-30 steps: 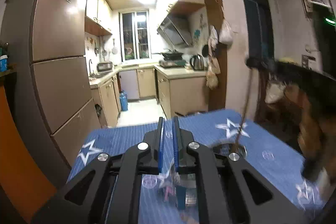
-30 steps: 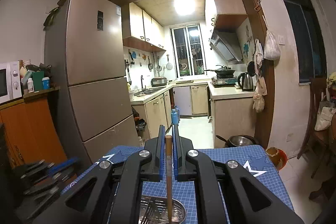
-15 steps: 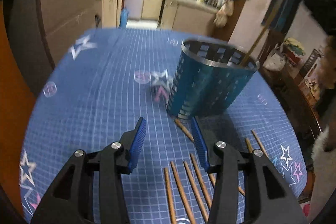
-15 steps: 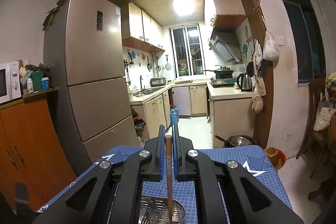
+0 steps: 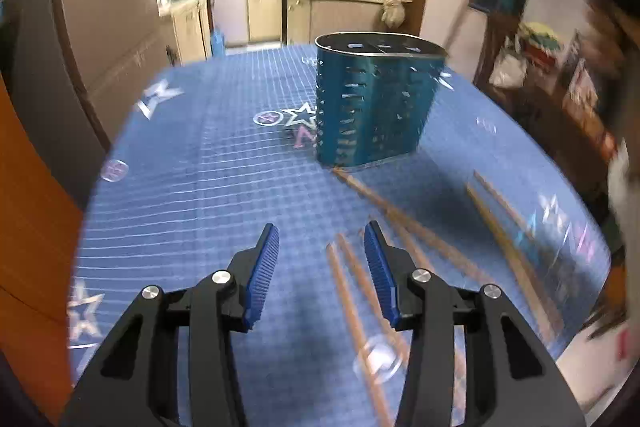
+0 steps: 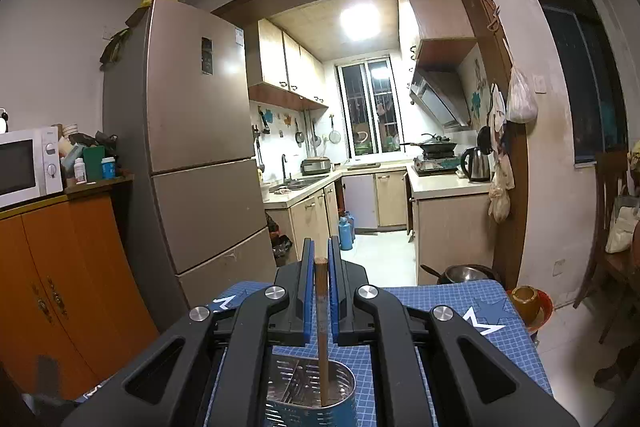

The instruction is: Organize utensils

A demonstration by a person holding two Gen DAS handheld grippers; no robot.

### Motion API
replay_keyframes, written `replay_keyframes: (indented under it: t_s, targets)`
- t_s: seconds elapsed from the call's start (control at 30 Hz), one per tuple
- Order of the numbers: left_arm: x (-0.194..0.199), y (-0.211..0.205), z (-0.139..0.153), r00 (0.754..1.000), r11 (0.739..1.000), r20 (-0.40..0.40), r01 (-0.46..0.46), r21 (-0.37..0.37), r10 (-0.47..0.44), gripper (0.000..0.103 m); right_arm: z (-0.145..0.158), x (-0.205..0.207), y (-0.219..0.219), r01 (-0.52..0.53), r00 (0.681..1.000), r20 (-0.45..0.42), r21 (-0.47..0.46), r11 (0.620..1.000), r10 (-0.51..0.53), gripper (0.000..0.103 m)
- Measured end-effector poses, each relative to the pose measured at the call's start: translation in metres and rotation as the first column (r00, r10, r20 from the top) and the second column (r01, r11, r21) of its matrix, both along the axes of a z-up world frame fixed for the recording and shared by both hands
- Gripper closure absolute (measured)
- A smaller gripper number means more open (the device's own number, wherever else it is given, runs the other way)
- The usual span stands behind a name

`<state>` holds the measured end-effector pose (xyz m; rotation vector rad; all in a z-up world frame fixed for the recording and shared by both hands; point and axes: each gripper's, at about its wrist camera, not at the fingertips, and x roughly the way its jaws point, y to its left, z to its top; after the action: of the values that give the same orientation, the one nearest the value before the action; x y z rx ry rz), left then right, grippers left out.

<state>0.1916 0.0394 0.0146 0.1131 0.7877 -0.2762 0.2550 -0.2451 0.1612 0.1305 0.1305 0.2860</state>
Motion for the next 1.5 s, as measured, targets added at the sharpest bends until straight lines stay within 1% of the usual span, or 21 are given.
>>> replay_keyframes:
  t_s: [0.07,0.1,0.13,0.2,0.3,0.33,0.43,0.47,0.53,0.6,0.63,0.67,0.77,0.8,0.83,0.9,0.97,1.07,1.17,1.33,1.5]
  targets:
    - [-0.023,0.010,-0.002,1.000,1.000,0.020,-0.018,0.014,0.018,0.057,0.001,-0.001,-0.002,0.002,1.000,0.000,0.008,1.000,-0.002,0.095]
    - [-0.028,0.014,-0.004,1.000,1.000,0.020,-0.021,0.004,0.020,0.056,0.003,-0.002,-0.002,0.003,1.000,0.001,0.011,1.000,-0.003,0.095]
    - [-0.042,0.021,-0.006,0.999,1.000,0.021,-0.025,-0.015,0.026,0.056,0.005,-0.005,-0.003,0.006,1.000,0.006,0.013,1.000,-0.006,0.095]
    - [-0.062,0.026,-0.012,0.999,1.000,0.034,-0.025,-0.018,0.026,0.055,0.009,-0.010,-0.004,0.006,1.000,0.015,0.016,1.000,-0.007,0.095]
    - [-0.105,0.021,-0.021,0.993,0.998,0.118,0.017,0.060,-0.024,0.055,0.018,-0.021,-0.007,0.006,0.999,0.033,0.022,1.000,-0.007,0.095]
    - [-0.123,0.016,-0.027,0.987,0.995,0.156,0.031,0.095,-0.045,0.055,0.022,-0.027,-0.009,0.007,0.999,0.043,0.024,1.000,-0.008,0.095]
    - [-0.158,0.000,-0.043,0.973,0.982,0.206,0.063,0.181,-0.100,0.055,0.028,-0.042,-0.013,0.006,0.998,0.061,0.025,1.000,-0.007,0.095]
    - [-0.174,-0.009,-0.055,0.967,0.974,0.221,0.075,0.215,-0.123,0.055,0.030,-0.049,-0.016,0.005,0.998,0.067,0.029,1.000,-0.007,0.095]
    - [-0.187,-0.018,-0.067,0.963,0.969,0.232,0.085,0.233,-0.141,0.056,0.032,-0.061,-0.020,0.000,0.997,0.072,0.042,0.999,-0.003,0.095]
    - [-0.193,-0.028,-0.081,0.959,0.965,0.256,0.056,0.256,-0.124,0.058,0.034,-0.074,-0.022,-0.003,0.997,0.081,0.047,0.999,-0.001,0.095]
    - [-0.195,-0.031,-0.088,0.958,0.967,0.262,0.048,0.250,-0.115,0.061,0.035,-0.080,-0.023,-0.005,0.997,0.083,0.049,0.999,0.001,0.095]
    - [-0.197,-0.031,-0.091,0.958,0.970,0.269,0.038,0.241,-0.104,0.061,0.035,-0.087,-0.024,-0.007,0.996,0.085,0.051,0.999,0.003,0.095]
    - [-0.193,-0.025,-0.096,0.956,0.981,0.295,-0.047,0.189,-0.012,0.064,0.038,-0.104,-0.027,-0.015,0.996,0.091,0.055,0.998,0.010,0.095]
    - [-0.192,-0.023,-0.099,0.952,0.980,0.305,-0.070,0.186,0.010,0.067,0.038,-0.109,-0.027,-0.019,0.996,0.092,0.055,0.998,0.013,0.095]
    - [-0.192,-0.023,-0.101,0.948,0.977,0.317,-0.087,0.195,0.021,0.075,0.038,-0.114,-0.028,-0.020,0.995,0.095,0.051,0.998,0.015,0.095]
    - [-0.197,-0.026,-0.107,0.943,0.974,0.333,-0.086,0.210,0.012,0.079,0.038,-0.121,-0.029,-0.018,0.995,0.097,0.045,0.999,0.013,0.095]
    - [-0.205,-0.031,-0.113,0.937,0.975,0.349,-0.092,0.203,0.016,0.081,0.038,-0.125,-0.030,-0.016,0.996,0.092,0.043,0.999,0.012,0.095]
    - [-0.205,-0.030,-0.116,0.930,0.979,0.366,-0.111,0.173,0.041,0.082,0.039,-0.128,-0.031,-0.015,0.996,0.086,0.046,0.999,0.011,0.095]
    - [-0.210,-0.033,-0.117,0.923,0.977,0.382,-0.117,0.181,0.040,0.082,0.040,-0.130,-0.030,-0.021,0.996,0.088,0.043,0.999,0.017,0.095]
    - [-0.213,-0.033,-0.112,0.915,0.983,0.402,-0.112,0.145,0.045,0.082,0.036,-0.126,-0.029,-0.026,0.997,0.073,0.035,0.999,0.023,0.095]
    - [-0.213,-0.034,-0.114,0.912,0.983,0.408,-0.114,0.143,0.046,0.082,0.031,-0.122,-0.025,-0.026,0.998,0.059,0.029,0.999,0.024,0.095]
